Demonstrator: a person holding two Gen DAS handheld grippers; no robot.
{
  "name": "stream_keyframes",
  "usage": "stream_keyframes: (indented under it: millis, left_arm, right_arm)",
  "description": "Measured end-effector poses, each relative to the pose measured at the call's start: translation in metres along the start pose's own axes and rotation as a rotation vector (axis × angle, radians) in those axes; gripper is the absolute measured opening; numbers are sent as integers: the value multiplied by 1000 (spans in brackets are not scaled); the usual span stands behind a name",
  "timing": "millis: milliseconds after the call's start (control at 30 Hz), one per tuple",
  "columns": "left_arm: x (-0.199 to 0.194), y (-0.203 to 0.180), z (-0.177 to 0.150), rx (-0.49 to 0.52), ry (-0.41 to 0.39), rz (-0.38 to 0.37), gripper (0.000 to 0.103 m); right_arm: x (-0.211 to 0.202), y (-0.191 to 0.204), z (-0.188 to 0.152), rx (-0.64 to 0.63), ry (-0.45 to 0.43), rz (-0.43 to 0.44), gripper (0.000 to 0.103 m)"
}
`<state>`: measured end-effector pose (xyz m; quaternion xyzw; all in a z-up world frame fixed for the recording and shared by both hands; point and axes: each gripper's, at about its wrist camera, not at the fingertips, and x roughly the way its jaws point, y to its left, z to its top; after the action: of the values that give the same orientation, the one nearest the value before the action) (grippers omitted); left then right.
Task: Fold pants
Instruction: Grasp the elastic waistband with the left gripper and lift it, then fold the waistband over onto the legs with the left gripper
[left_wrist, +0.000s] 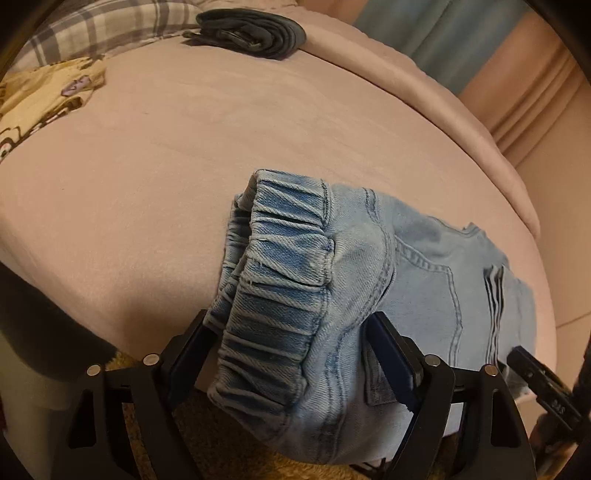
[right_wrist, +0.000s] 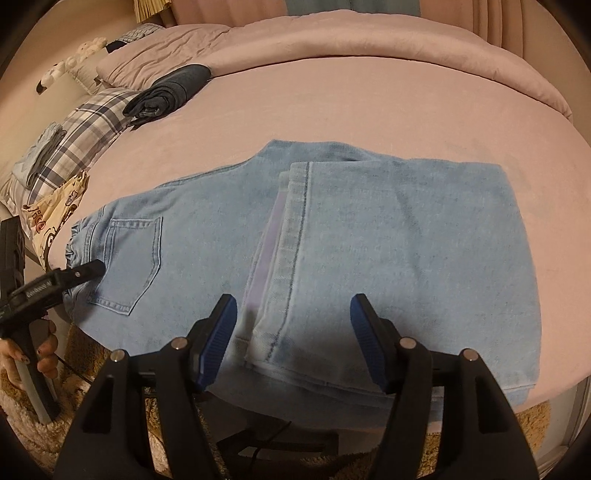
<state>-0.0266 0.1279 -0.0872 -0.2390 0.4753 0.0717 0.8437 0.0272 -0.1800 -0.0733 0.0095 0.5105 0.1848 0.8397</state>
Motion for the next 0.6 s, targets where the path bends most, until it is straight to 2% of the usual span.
stream_keyframes:
  millis: [67, 100, 200, 300, 367, 433, 600]
  left_arm:
    - [-4, 2, 0, -43, -13, -12, 56]
    - [-8, -2, -2, -53, -19, 8, 49]
    - [-35, -24, -3, -1, -91, 47, 35]
    - [-64, -46, 4, 42, -146, -33, 34]
    - [-83, -69, 9, 93, -160, -115, 33]
    - [-96, -90, 9, 149, -174, -167, 33]
    - [-99, -152, 8, 275, -175, -272, 26]
  right_arm:
    - [0, 0, 0, 1, -3, 1, 63]
    - [0, 0, -1, 2, -4, 3, 63]
    - [-2, -4, -1, 17, -9, 21, 63]
    - [-8, -11, -2, 41, -23, 22, 63]
    - [-13, -17, -2, 58, -37, 15, 63]
    - [-21, -24, -2, 87, -57, 20, 63]
    - [-40, -44, -3, 142, -112, 15, 63]
